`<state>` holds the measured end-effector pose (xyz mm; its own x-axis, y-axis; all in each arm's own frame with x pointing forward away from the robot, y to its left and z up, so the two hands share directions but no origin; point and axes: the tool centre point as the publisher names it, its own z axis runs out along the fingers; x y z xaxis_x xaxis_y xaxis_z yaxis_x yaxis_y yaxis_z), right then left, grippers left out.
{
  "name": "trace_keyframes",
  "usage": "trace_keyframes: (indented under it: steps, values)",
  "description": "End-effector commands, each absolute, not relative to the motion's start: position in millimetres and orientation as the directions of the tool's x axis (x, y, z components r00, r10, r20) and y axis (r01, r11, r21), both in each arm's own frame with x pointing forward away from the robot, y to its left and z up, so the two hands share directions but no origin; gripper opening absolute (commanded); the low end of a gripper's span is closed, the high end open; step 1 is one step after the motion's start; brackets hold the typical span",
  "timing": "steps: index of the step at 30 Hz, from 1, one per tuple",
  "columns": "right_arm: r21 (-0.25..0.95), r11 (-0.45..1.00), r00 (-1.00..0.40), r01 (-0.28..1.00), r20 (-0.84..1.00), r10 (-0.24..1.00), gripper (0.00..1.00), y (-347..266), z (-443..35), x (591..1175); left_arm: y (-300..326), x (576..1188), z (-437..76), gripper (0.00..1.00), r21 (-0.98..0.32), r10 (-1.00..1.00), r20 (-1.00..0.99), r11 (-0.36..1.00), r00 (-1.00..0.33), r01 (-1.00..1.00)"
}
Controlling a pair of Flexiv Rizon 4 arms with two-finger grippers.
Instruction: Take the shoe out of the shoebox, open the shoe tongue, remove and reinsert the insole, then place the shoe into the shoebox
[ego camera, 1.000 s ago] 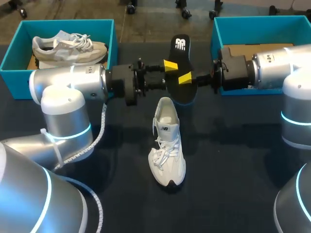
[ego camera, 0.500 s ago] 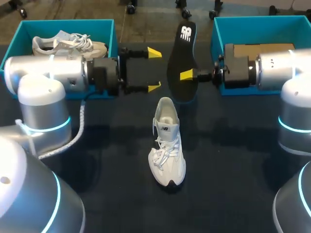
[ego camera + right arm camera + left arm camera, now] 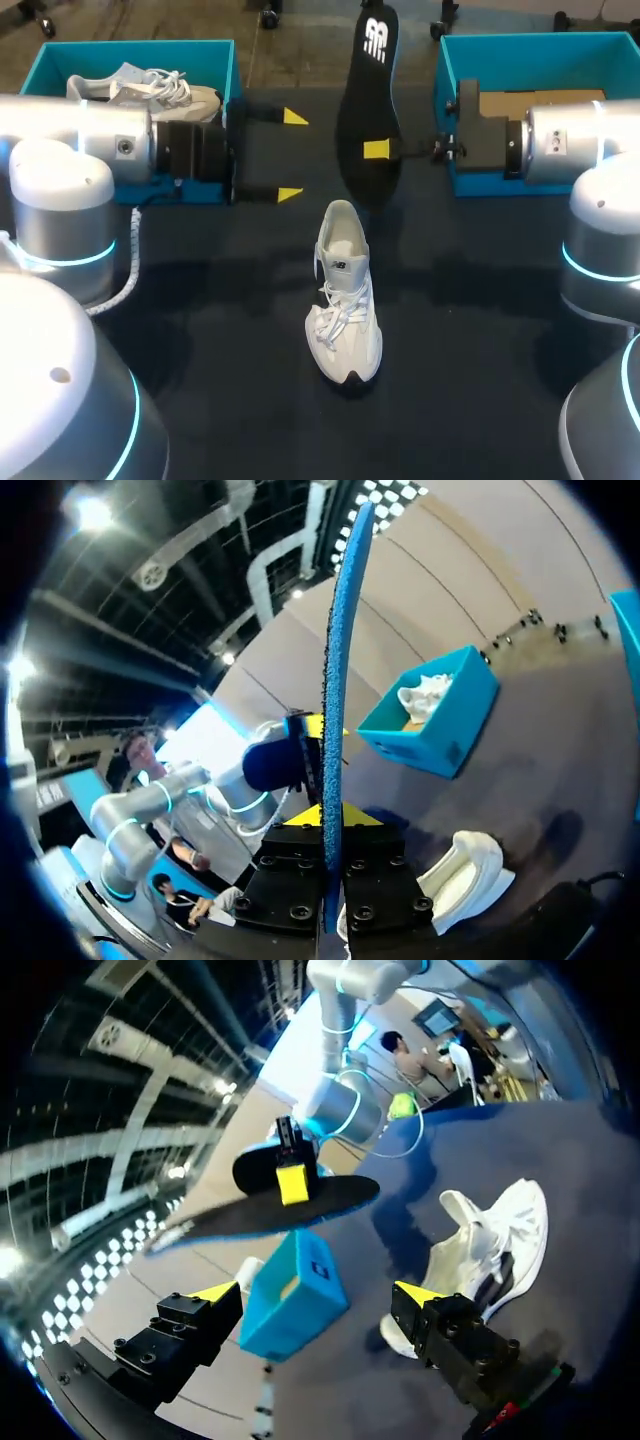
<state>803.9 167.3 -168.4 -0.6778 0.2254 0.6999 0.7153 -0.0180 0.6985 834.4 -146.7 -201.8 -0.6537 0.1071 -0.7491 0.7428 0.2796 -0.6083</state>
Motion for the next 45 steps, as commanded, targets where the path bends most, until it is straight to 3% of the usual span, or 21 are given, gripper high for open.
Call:
trace_keyframes:
  steps: [1, 10, 24, 36, 45]
  values:
    - [0.750, -0.037, -0.733, 0.660, 0.654, 0.186, 0.00, 170.9, -168.9, 800.6, -140.7, 829.6, -211.2, 1.00, -0.655, 0.183, -0.656, 0.344, -0.732, 0.673]
    - [0.844, 0.026, -0.844, 0.536, 0.536, 0.024, 0.00, 184.1, -166.8, 795.2, -130.3, 820.6, -234.7, 1.00, -0.704, 0.184, -0.532, 0.447, -0.827, 0.552]
    - [0.844, 0.026, -0.844, 0.536, 0.536, 0.024, 0.00, 184.1, -166.8, 795.2, -117.3, 822.3, -281.8, 1.00, -0.665, 0.183, -0.454, 0.582, -0.872, 0.468]
    - [0.844, 0.026, -0.844, 0.536, 0.536, 0.024, 0.00, 184.1, -166.8, 795.2, -115.1, 826.1, -318.0, 1.00, -0.648, 0.196, -0.420, 0.619, -0.886, 0.444]
    - [0.836, -0.009, -0.835, 0.549, 0.548, -0.035, 0.00, 186.3, -207.8, 808.0, -115.3, 831.4, -337.0, 1.00, -0.608, 0.247, -0.431, 0.631, -0.868, 0.482]
